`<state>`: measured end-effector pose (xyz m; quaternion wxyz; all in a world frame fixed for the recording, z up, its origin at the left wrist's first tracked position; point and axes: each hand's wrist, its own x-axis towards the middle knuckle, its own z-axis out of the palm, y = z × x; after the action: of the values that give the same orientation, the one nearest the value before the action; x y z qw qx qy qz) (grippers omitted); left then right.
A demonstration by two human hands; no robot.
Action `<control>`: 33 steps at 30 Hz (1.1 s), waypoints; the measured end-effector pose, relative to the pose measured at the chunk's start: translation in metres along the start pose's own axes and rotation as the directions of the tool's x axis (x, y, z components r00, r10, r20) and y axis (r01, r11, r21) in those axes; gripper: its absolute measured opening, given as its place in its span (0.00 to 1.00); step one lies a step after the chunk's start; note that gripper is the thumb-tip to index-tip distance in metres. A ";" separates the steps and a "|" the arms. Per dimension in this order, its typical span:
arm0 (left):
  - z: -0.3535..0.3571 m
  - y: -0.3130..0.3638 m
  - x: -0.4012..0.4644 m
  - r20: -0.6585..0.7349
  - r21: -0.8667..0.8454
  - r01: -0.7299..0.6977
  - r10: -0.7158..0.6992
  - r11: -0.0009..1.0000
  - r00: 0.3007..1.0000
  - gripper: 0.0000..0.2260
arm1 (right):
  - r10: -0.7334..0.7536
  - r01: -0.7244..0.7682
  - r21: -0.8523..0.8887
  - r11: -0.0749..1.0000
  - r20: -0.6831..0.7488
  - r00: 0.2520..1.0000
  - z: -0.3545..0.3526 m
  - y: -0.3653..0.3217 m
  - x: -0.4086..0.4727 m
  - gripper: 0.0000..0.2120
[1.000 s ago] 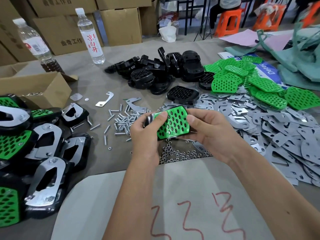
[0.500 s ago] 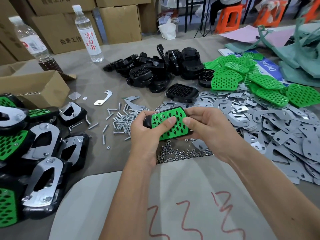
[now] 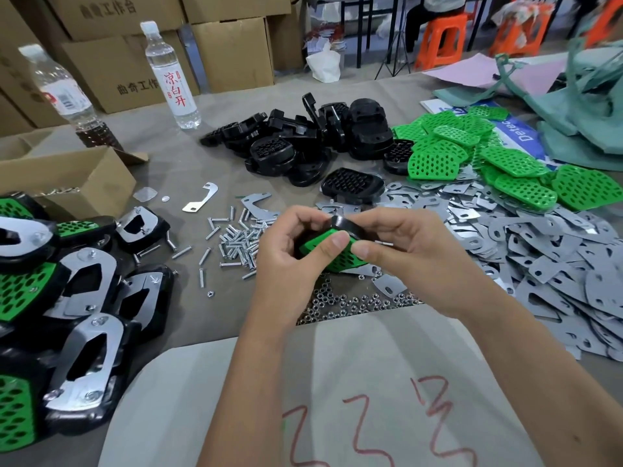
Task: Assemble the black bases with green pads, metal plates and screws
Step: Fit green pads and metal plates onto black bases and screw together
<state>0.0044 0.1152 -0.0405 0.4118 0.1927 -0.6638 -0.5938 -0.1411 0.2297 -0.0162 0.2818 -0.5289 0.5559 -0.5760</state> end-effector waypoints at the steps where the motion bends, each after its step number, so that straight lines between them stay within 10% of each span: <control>1: -0.002 0.000 0.000 0.033 0.006 -0.006 0.005 1.000 0.999 0.12 | 0.010 -0.011 -0.030 0.999 -0.003 1.000 -0.001 -0.001 0.000 0.12; 18: 0.002 0.001 0.002 -0.084 -0.089 -0.015 0.007 0.996 0.996 0.07 | -0.128 0.087 -0.368 0.926 -0.087 0.988 0.015 -0.002 0.001 0.08; 25: 0.008 -0.001 0.004 -0.222 -0.118 0.018 -0.044 0.993 0.974 0.04 | -0.027 -0.007 -0.221 0.975 -0.152 0.988 0.014 0.012 0.007 0.09; 33: -0.010 -0.004 0.001 0.020 -0.108 0.297 -0.296 0.949 0.955 0.14 | 0.178 -0.138 0.147 0.979 -0.304 0.936 0.015 0.020 0.003 0.10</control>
<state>0.0102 0.1070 -0.0446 0.3267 0.2660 -0.5945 -0.6849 -0.1338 0.2174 -0.0364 0.2668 -0.3650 0.5980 -0.6619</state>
